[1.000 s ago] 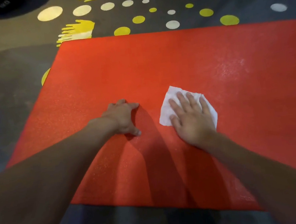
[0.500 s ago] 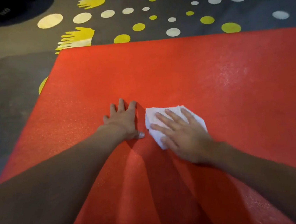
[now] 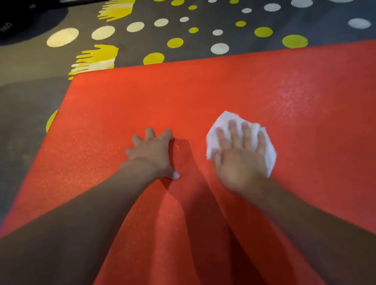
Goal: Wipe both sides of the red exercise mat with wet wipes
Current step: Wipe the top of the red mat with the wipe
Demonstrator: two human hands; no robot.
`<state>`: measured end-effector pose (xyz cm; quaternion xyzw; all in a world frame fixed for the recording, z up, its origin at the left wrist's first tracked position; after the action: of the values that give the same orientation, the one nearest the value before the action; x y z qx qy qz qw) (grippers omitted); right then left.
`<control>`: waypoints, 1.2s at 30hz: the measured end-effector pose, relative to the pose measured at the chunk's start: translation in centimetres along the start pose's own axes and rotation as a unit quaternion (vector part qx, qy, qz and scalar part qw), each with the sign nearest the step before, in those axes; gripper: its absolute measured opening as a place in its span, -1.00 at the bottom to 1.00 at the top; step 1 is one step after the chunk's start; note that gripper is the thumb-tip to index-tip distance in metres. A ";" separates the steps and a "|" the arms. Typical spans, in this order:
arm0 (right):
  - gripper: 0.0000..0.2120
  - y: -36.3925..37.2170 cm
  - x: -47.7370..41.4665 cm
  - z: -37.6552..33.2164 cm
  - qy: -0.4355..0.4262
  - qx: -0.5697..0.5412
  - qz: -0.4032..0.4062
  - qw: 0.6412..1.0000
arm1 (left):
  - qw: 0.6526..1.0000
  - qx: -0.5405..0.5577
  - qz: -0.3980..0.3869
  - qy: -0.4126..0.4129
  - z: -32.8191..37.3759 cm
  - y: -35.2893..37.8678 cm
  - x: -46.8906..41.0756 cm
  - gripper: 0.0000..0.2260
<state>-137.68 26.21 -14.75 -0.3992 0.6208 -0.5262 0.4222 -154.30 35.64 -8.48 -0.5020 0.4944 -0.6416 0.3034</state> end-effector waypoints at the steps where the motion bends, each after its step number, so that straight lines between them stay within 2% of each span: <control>1: -0.38 0.0 0.9 -2.0 -0.047 -0.018 -0.007 0.999 | 1.000 -0.008 0.009 0.003 0.3 0.1 -0.1 -0.08; 3: -0.44 0.4 1.9 -3.5 -0.185 -0.033 -0.005 0.982 | 1.000 -0.012 0.006 0.018 0.1 0.6 -0.7 0.07; 4: -0.45 0.2 1.1 -2.5 -0.212 -0.036 -0.005 0.977 | 0.999 -0.013 -0.006 0.029 -0.1 0.8 -1.0 0.14; 5: -0.43 0.1 -0.1 -0.9 -0.195 -0.029 -0.003 0.980 | 0.999 -0.014 -0.020 0.039 -0.2 0.9 -1.3 0.18; 8: -0.33 0.1 -2.9 1.9 0.008 0.006 -0.018 1.000 | 0.998 -0.028 -0.029 0.048 -0.3 0.4 -2.0 0.15; 9: -0.32 0.2 -2.8 0.8 0.029 0.012 -0.026 0.999 | 0.998 -0.028 -0.027 0.047 -0.3 0.0 -2.4 0.13; 10: -0.33 0.2 -2.4 -1.0 0.002 -0.001 -0.026 1.000 | 0.998 -0.025 -0.023 0.046 -0.4 -0.3 -2.8 0.09; 12: -0.36 0.4 -1.3 -3.3 -0.134 -0.031 -0.025 0.990 | 0.999 0.000 -0.010 0.038 -0.8 -0.8 -3.8 -0.01; 14: -0.42 0.3 -2.3 -1.4 -0.210 -0.035 -0.021 0.977 | 0.999 0.017 0.010 0.038 -0.9 -1.0 -4.2 -0.11; 15: -0.42 0.4 -3.8 0.4 -0.186 -0.018 -0.011 0.982 | 0.999 0.017 0.022 0.040 -0.9 -0.9 -4.2 -0.14; 18: -0.35 0.4 -5.8 2.3 0.003 0.023 -0.041 0.999 | 0.999 -0.005 0.032 0.020 -0.4 -0.8 -4.1 -0.08; 19: -0.33 0.6 -5.4 0.8 0.004 0.014 -0.038 0.999 | 0.999 -0.014 0.025 0.021 -0.2 -0.8 -4.3 0.00; 21: -0.32 0.7 -3.9 -2.3 -0.101 -0.022 -0.030 0.994 | 0.998 -0.035 -0.002 0.045 0.0 -1.0 -5.1 0.11; 23: -0.37 0.3 -4.2 -1.1 -0.180 -0.033 -0.040 0.982 | 0.997 -0.045 -0.028 0.057 -0.1 -1.5 -6.0 0.10; 24: -0.38 0.3 -5.6 0.7 -0.170 -0.021 -0.031 0.985 | 0.997 -0.040 -0.036 0.050 -0.1 -1.9 -6.4 0.06; 26: -0.44 0.2 -8.1 3.5 -0.054 0.015 -0.047 0.997 | 0.999 -0.013 -0.028 0.041 0.0 -2.5 -7.4 -0.08; 27: -0.44 0.6 -8.6 3.3 0.008 0.011 -0.056 0.998 | 0.999 -0.003 -0.011 0.040 0.0 -2.7 -7.9 -0.13; 28: -0.44 0.8 -8.5 1.9 0.027 -0.008 -0.047 0.998 | 0.999 0.000 0.005 0.035 0.2 -2.7 -8.4 -0.15; 30: -0.39 0.9 -7.0 -2.1 -0.071 -0.031 -0.033 0.996 | 1.000 0.007 0.023 0.004 0.4 -2.4 -8.7 -0.10; 32: -0.37 0.6 -7.0 -2.3 -0.173 -0.029 -0.030 0.984 | 1.000 0.007 0.009 -0.017 0.0 -1.6 -9.4 0.09; 34: -0.42 0.2 -9.6 0.5 -0.125 -0.016 -0.023 0.992 | 1.000 0.000 -0.023 0.017 -0.6 -0.8 -10.5 0.24; 36: -0.44 0.5 -11.0 1.3 -0.021 0.012 -0.038 0.999 | 0.999 -0.006 -0.040 0.031 -1.0 -1.1 -11.7 0.25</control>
<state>-132.86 36.23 -14.27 -0.4281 0.5901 -0.5406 0.4199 -151.44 46.71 -11.47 -0.5029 0.4870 -0.6653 0.2593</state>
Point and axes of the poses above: each hand's wrist, its own x-axis away from the middle knuckle, its own y-axis out of the palm, z = x × y, the point moved 3 cm from there along -x, towards the middle knuckle, and after that the axes turned 6 degrees about z, right-handed, at the moved point
